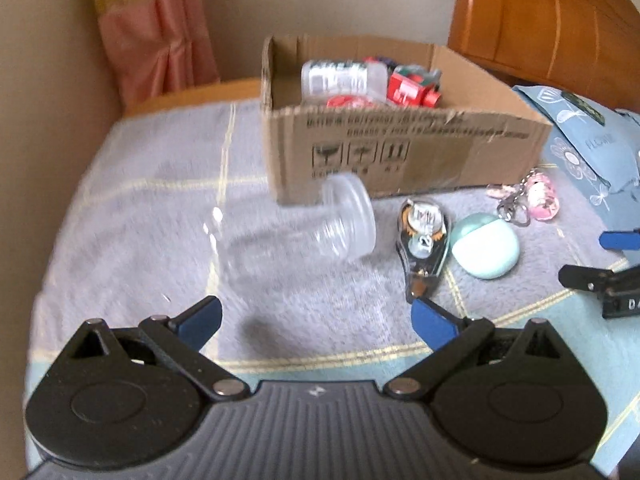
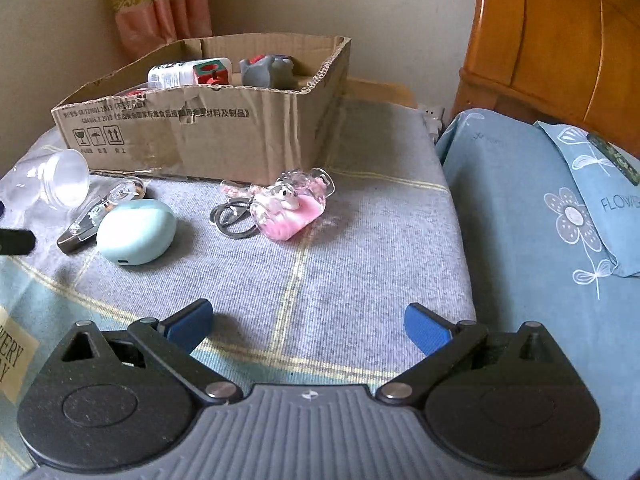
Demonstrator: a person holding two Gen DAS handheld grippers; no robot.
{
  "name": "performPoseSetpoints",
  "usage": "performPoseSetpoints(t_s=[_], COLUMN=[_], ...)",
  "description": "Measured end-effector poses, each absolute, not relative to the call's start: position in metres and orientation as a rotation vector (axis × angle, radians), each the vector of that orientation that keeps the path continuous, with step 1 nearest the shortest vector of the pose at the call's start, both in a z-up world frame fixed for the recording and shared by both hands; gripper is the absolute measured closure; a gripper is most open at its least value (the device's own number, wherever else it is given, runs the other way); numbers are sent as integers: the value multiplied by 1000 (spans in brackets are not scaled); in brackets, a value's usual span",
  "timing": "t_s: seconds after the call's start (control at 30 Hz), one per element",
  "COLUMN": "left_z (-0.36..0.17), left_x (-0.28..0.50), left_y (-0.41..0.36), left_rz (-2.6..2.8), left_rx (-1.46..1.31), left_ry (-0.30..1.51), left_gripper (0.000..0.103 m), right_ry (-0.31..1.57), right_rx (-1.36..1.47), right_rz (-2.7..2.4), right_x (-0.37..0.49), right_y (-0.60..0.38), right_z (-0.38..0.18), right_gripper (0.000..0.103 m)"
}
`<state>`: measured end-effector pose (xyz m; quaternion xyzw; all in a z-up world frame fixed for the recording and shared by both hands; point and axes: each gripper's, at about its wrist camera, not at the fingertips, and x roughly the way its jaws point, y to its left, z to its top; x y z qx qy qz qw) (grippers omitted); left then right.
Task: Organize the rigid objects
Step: 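Grasp the clear plastic jar with left tool while right tool grasps the pink keychain bottle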
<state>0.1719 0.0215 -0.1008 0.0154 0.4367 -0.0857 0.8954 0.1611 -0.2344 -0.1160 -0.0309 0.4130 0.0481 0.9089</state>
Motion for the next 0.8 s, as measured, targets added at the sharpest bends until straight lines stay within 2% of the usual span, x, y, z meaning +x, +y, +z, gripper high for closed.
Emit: performPoseSetpoints(t_s=[0.2,0.8], left_z=[-114,-107], left_x=[174,198], left_y=[12,19], left_rz=[-126,-46], left_rx=[53,-14], left_ry=[889,882], left_gripper=[0,1], right_ry=[832,775], right_rx=[-63,-83], right_rz=[101,158], right_x=[162,171], right_y=[-234,-230], right_z=[-116,-119], right_gripper=[0,0])
